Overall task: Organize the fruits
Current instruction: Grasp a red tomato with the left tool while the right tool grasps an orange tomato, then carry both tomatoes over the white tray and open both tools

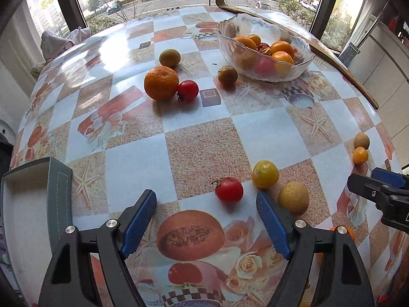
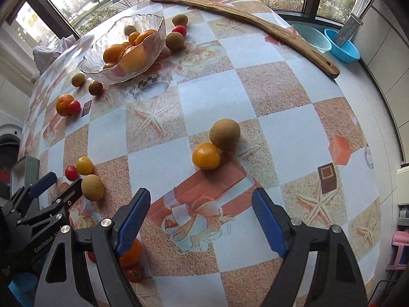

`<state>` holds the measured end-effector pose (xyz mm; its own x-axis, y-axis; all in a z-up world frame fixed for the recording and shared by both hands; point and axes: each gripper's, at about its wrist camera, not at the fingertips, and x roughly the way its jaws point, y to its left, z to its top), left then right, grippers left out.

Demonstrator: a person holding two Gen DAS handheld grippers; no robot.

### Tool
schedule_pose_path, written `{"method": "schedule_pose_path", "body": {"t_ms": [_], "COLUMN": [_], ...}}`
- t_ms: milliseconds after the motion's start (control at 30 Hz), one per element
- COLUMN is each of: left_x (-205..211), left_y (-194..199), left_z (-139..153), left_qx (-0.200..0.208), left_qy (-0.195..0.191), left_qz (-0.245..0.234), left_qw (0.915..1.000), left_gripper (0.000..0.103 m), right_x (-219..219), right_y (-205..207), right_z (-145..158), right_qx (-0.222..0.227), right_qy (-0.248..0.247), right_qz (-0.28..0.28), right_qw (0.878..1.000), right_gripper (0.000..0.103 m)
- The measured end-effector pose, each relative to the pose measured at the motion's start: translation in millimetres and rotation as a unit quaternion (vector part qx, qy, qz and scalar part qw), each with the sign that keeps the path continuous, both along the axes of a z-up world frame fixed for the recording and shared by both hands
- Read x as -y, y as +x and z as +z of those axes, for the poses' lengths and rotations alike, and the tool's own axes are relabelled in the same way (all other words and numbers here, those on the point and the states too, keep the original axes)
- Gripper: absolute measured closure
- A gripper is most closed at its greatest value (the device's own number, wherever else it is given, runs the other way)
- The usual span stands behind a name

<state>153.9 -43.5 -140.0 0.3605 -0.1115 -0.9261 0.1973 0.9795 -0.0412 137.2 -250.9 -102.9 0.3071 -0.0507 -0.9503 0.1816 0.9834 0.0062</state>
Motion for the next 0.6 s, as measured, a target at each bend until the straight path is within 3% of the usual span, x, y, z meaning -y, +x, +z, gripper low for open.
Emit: {"method": "schedule_pose_path", "body": {"t_ms": [133,233,333,400,433,600], "left_x": [3.7,5.8,8.2,10.3,11.1,6.7], "left_y": [3.7,4.1,4.3,3.6,3.5,2.2], "left_z": [1.6,2.1,4.3,6.8,7.7,10.5], "left_qx": [0.005,0.007,0.010,0.011,0.011,-0.008], "left_qy": [-0.002,-0.003,-0.008,-0.010,-0.010,-0.038], "left_qz": [-0.002,-0.004,-0.015,-0.026,-0.030,-0.035], "left_qw": [1.0000,1.0000,0.9998,0.9996,0.9995,0.9986], "left_gripper": [0.021,0.022,0.040,0.066,0.072,0.082], "right_x": [-4.0,-7.5,-10.5,-8.8,-6.8,-0.9], "right_y": [10.8,18.3,22.6,23.1,22.2,13.4], "right_z": [0.8,1.9,2.9,3.8,4.1,6.2], "right_qx": [0.010,0.014,0.014,0.014,0.014,0.012], "right_qy": [-0.014,-0.021,-0.032,-0.029,-0.024,0.017], "right_qz": [0.009,0.015,0.018,0.015,0.013,0.008], "right_qw": [1.000,1.000,0.999,0.999,1.000,1.000], "right_gripper": [0.032,0.046,0.066,0.079,0.080,0.080]}}
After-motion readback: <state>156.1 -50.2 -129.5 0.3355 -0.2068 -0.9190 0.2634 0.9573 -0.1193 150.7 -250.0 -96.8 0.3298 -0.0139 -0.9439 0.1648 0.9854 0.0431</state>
